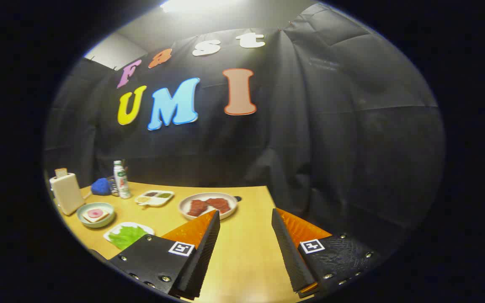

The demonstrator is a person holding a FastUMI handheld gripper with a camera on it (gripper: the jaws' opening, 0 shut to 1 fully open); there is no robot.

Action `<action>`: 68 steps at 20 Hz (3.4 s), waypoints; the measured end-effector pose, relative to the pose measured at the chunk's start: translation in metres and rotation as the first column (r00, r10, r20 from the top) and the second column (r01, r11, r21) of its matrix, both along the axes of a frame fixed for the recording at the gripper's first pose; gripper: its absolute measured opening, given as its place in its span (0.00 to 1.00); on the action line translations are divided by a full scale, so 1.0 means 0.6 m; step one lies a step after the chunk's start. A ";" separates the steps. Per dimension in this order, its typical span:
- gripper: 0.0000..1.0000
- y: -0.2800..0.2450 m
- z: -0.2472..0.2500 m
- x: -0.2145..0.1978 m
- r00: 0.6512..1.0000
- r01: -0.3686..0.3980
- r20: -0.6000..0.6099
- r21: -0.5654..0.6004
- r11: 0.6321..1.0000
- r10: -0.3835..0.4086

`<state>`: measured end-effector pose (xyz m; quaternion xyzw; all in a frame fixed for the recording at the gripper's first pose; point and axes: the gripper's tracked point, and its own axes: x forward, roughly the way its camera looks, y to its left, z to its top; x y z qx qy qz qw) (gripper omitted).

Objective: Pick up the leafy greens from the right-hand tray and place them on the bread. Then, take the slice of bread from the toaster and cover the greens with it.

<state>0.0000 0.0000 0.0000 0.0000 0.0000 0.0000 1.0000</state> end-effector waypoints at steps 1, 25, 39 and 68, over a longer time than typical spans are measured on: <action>0.76 0.021 0.003 -0.015 1.000 -0.012 0.008 0.007 1.000 0.012; 0.76 0.250 -0.087 -0.045 0.971 -0.205 -0.135 -0.068 0.976 0.195; 0.76 0.305 -0.205 0.018 0.897 -0.270 -0.376 -0.046 0.962 0.234; 0.01 0.380 -0.108 -0.003 0.889 -0.331 -0.323 0.036 0.943 0.325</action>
